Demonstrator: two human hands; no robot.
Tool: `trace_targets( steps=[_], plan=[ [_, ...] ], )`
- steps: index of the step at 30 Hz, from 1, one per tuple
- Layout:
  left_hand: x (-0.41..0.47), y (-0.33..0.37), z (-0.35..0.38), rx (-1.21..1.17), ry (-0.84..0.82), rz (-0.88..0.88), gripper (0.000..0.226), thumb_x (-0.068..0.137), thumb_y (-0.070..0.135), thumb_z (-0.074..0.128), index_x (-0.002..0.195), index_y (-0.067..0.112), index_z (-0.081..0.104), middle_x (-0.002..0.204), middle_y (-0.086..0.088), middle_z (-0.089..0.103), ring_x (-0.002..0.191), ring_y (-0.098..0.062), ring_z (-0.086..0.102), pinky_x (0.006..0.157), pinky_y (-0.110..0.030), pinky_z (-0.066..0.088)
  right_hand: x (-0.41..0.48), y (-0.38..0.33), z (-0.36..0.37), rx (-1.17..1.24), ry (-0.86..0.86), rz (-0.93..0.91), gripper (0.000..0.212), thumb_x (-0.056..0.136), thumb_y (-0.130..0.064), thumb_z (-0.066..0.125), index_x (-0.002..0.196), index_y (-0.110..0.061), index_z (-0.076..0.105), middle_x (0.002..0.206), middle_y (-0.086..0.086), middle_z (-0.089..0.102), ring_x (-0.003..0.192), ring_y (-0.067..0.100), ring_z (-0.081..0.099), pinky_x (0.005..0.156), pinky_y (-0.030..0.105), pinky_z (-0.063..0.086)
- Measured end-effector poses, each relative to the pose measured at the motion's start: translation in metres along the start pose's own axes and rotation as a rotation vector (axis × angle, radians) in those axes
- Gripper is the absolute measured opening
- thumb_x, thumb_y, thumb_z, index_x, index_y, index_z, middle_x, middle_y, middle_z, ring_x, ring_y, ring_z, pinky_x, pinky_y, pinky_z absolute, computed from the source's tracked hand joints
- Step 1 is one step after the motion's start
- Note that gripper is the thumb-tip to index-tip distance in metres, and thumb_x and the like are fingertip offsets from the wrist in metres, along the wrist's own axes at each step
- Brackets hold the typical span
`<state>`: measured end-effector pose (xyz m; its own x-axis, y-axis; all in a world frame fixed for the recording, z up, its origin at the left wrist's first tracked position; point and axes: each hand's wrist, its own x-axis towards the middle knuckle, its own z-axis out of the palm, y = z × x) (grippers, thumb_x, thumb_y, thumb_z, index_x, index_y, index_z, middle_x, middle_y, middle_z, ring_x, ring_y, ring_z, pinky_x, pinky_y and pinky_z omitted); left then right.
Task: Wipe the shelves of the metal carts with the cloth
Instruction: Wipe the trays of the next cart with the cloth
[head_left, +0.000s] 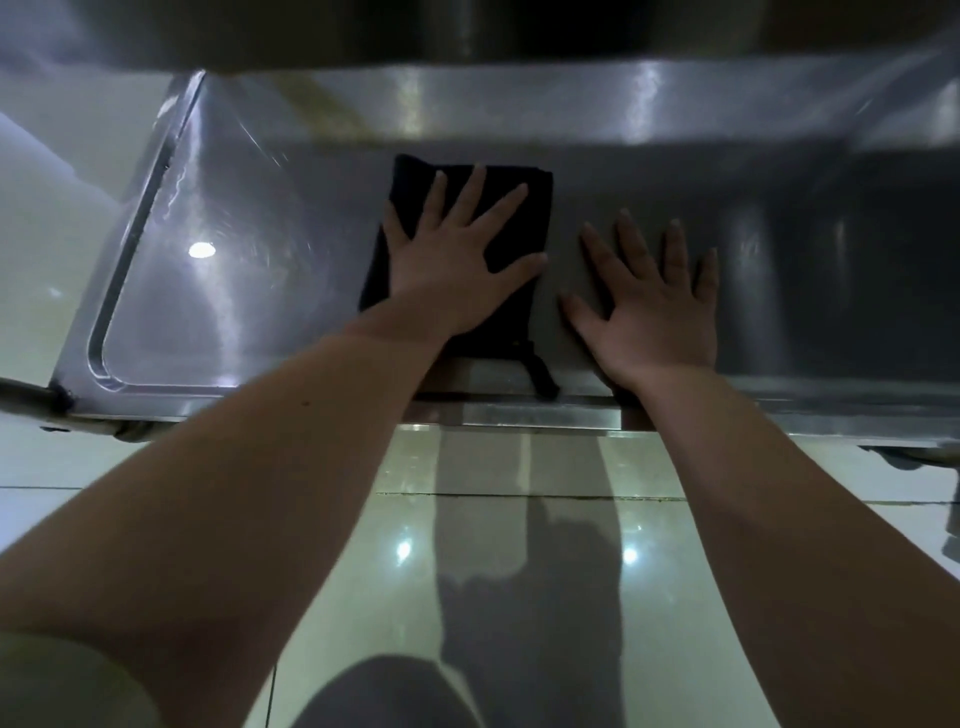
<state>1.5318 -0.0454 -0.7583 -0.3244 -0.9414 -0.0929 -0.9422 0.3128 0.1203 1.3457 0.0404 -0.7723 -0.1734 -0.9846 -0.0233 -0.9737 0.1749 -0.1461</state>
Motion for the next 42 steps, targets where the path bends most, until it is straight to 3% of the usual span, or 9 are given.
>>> trace_targets(
  steps=[7,12,20,24,29,33,36,42],
  plan=[
    [-0.012,-0.106,-0.018,-0.059,0.014,-0.300,0.082,0.073,0.089,0.023,0.148,0.057,0.010,0.164,0.012,0.002,0.151,-0.021,-0.003,0.115,-0.063,-0.002,-0.001,-0.001,0.002,0.001,0.010,-0.003,0.072,0.085,-0.076,0.019,0.151,-0.048,0.011,0.164,-0.011,0.006,0.150,0.032,-0.002,0.118,0.057,-0.004],
    [-0.005,-0.094,-0.017,-0.043,-0.012,-0.351,0.074,0.082,0.084,0.026,0.148,0.058,0.006,0.164,0.011,-0.002,0.150,-0.026,-0.007,0.113,-0.067,-0.005,-0.001,-0.008,0.004,-0.049,0.009,0.003,0.069,0.089,-0.073,0.017,0.152,-0.047,0.009,0.164,-0.009,0.003,0.149,0.037,-0.005,0.116,0.061,-0.006],
    [0.020,0.024,-0.001,-0.025,-0.022,-0.050,0.072,0.082,0.083,0.023,0.147,0.060,0.004,0.164,0.013,-0.006,0.150,-0.026,-0.010,0.110,-0.066,-0.008,-0.001,-0.003,0.001,0.009,-0.003,-0.009,0.071,0.087,-0.073,0.023,0.152,-0.048,0.011,0.164,-0.011,0.006,0.150,0.031,-0.005,0.117,0.058,-0.006],
    [0.021,-0.019,-0.006,-0.023,-0.009,-0.012,0.074,0.080,0.085,0.021,0.147,0.059,0.005,0.164,0.014,-0.001,0.151,-0.021,-0.004,0.114,-0.064,-0.002,-0.001,-0.004,0.001,0.028,0.015,0.010,0.072,0.084,-0.076,0.022,0.151,-0.050,0.014,0.163,-0.013,0.008,0.151,0.028,-0.003,0.118,0.055,-0.005],
    [0.011,-0.088,-0.012,0.011,0.003,-0.109,0.078,0.075,0.089,0.012,0.147,0.059,0.003,0.164,0.012,-0.001,0.151,-0.025,-0.003,0.114,-0.065,-0.001,0.001,-0.011,-0.001,-0.042,-0.019,0.035,0.071,0.087,-0.075,0.020,0.152,-0.049,0.008,0.164,-0.012,0.002,0.150,0.032,-0.006,0.117,0.058,-0.007],
    [0.011,-0.084,-0.011,0.007,0.015,-0.096,0.080,0.073,0.090,0.012,0.147,0.059,0.003,0.164,0.013,-0.002,0.151,-0.026,-0.004,0.113,-0.067,-0.002,0.015,-0.041,-0.005,0.021,-0.088,-0.009,0.078,0.084,-0.079,0.021,0.152,-0.046,0.005,0.163,-0.016,-0.002,0.147,0.041,-0.016,0.112,0.060,-0.017],
    [0.010,-0.086,-0.011,-0.008,0.024,-0.091,0.080,0.074,0.089,0.014,0.147,0.058,0.003,0.164,0.012,-0.002,0.151,-0.026,-0.004,0.112,-0.067,-0.002,0.034,-0.081,-0.003,0.084,-0.105,-0.083,0.070,0.090,-0.073,0.021,0.153,-0.046,0.006,0.164,-0.015,0.001,0.148,0.037,-0.014,0.114,0.061,-0.014],
    [0.007,-0.083,-0.012,-0.022,0.002,-0.095,0.076,0.080,0.085,0.018,0.149,0.056,0.003,0.164,0.011,-0.003,0.151,-0.024,-0.007,0.113,-0.064,-0.005,0.033,-0.094,0.011,-0.076,-0.064,-0.068,0.074,0.082,-0.078,0.011,0.150,-0.051,0.002,0.163,-0.015,0.002,0.148,0.039,-0.010,0.109,0.069,-0.011]
  ],
)
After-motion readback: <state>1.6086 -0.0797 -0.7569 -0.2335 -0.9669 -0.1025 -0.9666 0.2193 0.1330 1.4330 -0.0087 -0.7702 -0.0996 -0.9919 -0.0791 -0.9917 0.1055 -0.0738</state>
